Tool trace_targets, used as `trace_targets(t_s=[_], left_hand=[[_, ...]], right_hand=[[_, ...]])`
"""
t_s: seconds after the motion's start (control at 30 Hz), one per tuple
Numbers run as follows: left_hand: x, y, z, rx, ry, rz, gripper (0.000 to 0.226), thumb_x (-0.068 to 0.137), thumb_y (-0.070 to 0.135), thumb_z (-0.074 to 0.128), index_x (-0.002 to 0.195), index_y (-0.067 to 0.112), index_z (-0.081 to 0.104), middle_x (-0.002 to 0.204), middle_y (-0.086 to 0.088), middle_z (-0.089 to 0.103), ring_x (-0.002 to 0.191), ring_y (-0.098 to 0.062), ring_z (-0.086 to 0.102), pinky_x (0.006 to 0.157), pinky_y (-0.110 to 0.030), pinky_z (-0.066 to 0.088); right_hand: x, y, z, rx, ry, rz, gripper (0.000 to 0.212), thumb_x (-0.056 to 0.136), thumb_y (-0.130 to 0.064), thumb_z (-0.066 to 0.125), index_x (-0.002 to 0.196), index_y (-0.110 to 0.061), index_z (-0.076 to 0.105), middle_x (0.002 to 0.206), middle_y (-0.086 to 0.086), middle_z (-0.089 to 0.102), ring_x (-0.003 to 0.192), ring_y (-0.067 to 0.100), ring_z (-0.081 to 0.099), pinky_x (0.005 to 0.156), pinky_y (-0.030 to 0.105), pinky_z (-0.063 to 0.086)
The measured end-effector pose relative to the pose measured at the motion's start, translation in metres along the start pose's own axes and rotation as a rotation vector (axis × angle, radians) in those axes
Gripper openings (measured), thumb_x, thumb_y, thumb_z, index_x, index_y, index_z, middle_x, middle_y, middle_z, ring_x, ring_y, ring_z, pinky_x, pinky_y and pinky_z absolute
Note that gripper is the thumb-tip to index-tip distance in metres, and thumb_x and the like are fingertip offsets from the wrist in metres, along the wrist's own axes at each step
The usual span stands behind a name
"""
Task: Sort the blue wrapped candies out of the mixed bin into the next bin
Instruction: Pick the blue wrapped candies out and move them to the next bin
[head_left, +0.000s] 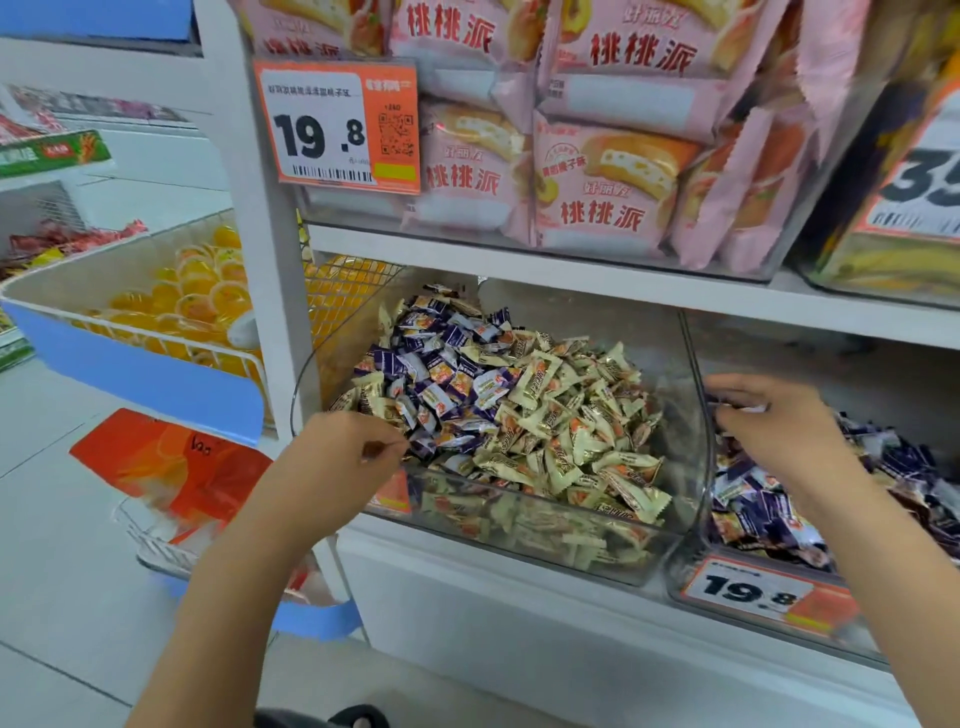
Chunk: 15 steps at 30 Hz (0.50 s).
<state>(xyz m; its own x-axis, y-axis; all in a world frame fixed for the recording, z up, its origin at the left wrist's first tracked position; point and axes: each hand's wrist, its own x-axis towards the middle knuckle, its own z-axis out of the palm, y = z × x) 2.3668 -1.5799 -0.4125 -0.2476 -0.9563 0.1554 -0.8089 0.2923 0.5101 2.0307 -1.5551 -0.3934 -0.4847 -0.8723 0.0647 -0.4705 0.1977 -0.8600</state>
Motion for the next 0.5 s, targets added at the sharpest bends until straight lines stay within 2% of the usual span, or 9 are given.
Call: trace_targets(t_s=[0.07, 0.13, 0.2, 0.27, 0.3, 0.37, 0.4, 0.47, 0.5], left_hand=[[0.002, 0.002, 0.0, 0.031, 0.006, 0.001, 0.021, 0.091, 0.018, 0.055, 0.083, 0.006, 0.07, 0.081, -0.012, 0.069, 0.076, -0.028, 0.062, 0.071, -0.041, 0.05], [0.004, 0.005, 0.0, 0.043, 0.021, -0.011, 0.022, 0.091, 0.02, 0.054, 0.083, 0.008, 0.07, 0.08, -0.011, 0.068, 0.077, -0.028, 0.062, 0.07, -0.042, 0.05], [0.005, 0.006, -0.001, 0.032, 0.039, -0.027, 0.02, 0.09, 0.02, 0.054, 0.082, 0.011, 0.07, 0.08, -0.007, 0.069, 0.078, -0.027, 0.062, 0.071, -0.042, 0.051], [0.006, 0.006, -0.003, 0.004, 0.06, -0.047, 0.017, 0.089, 0.017, 0.056, 0.083, 0.013, 0.071, 0.083, -0.003, 0.071, 0.08, -0.024, 0.064, 0.072, -0.039, 0.052], [0.007, 0.006, -0.004, -0.018, 0.073, -0.061, 0.016, 0.089, 0.016, 0.057, 0.085, 0.015, 0.073, 0.086, 0.0, 0.071, 0.08, -0.021, 0.064, 0.073, -0.034, 0.052], [0.006, 0.006, -0.008, -0.046, 0.098, -0.082, 0.017, 0.088, 0.013, 0.059, 0.096, 0.019, 0.074, 0.096, 0.005, 0.071, 0.081, -0.011, 0.061, 0.077, -0.023, 0.047], [0.006, 0.006, -0.01, -0.05, 0.106, -0.085, 0.02, 0.088, 0.011, 0.06, 0.099, 0.019, 0.073, 0.098, 0.006, 0.07, 0.082, -0.008, 0.059, 0.078, -0.02, 0.045], [0.004, 0.006, -0.013, -0.047, 0.109, -0.086, 0.021, 0.086, 0.006, 0.06, 0.097, 0.018, 0.074, 0.097, 0.004, 0.07, 0.083, -0.01, 0.061, 0.078, -0.02, 0.046], [0.004, 0.005, -0.014, -0.034, 0.104, -0.086, 0.021, 0.085, 0.004, 0.059, 0.094, 0.016, 0.074, 0.094, 0.003, 0.07, 0.084, -0.013, 0.063, 0.078, -0.022, 0.048]], right_hand=[[0.002, -0.007, 0.003, 0.0, 0.009, 0.009, 0.02, 0.091, -0.013, 0.056, 0.103, -0.022, 0.069, 0.112, 0.002, 0.067, 0.099, 0.016, 0.059, 0.086, 0.032, 0.046], [0.0, -0.013, 0.009, -0.101, 0.109, -0.055, 0.022, 0.092, -0.017, 0.052, 0.105, -0.019, 0.07, 0.111, 0.002, 0.069, 0.101, 0.019, 0.061, 0.087, 0.031, 0.045], [-0.013, -0.025, 0.026, -0.288, 0.271, -0.223, 0.023, 0.091, -0.017, 0.05, 0.102, -0.021, 0.069, 0.098, 0.004, 0.071, 0.085, 0.027, 0.064, 0.078, 0.033, 0.048], [-0.03, -0.039, 0.052, -0.4, 0.298, -0.448, 0.022, 0.088, -0.018, 0.05, 0.099, -0.026, 0.068, 0.081, -0.001, 0.068, 0.066, 0.027, 0.061, 0.066, 0.035, 0.051], [-0.039, -0.045, 0.068, -0.397, 0.213, -0.529, 0.021, 0.088, -0.017, 0.052, 0.099, -0.027, 0.068, 0.08, -0.005, 0.066, 0.061, 0.021, 0.059, 0.059, 0.029, 0.05], [-0.053, -0.055, 0.101, -0.339, -0.051, -0.585, 0.021, 0.09, -0.016, 0.055, 0.105, -0.026, 0.067, 0.091, -0.01, 0.064, 0.056, 0.008, 0.059, 0.054, 0.011, 0.045], [-0.057, -0.056, 0.116, -0.297, -0.168, -0.581, 0.023, 0.091, -0.015, 0.056, 0.109, -0.027, 0.066, 0.097, -0.01, 0.065, 0.061, 0.007, 0.061, 0.055, 0.012, 0.048], [-0.057, -0.056, 0.138, -0.281, -0.361, -0.542, 0.035, 0.09, -0.017, 0.06, 0.123, -0.029, 0.058, 0.111, -0.004, 0.064, 0.087, 0.012, 0.063, 0.078, 0.026, 0.054], [-0.053, -0.058, 0.146, -0.345, -0.446, -0.545, 0.045, 0.089, -0.022, 0.062, 0.132, -0.03, 0.05, 0.125, -0.002, 0.059, 0.107, 0.014, 0.057, 0.093, 0.031, 0.048]])
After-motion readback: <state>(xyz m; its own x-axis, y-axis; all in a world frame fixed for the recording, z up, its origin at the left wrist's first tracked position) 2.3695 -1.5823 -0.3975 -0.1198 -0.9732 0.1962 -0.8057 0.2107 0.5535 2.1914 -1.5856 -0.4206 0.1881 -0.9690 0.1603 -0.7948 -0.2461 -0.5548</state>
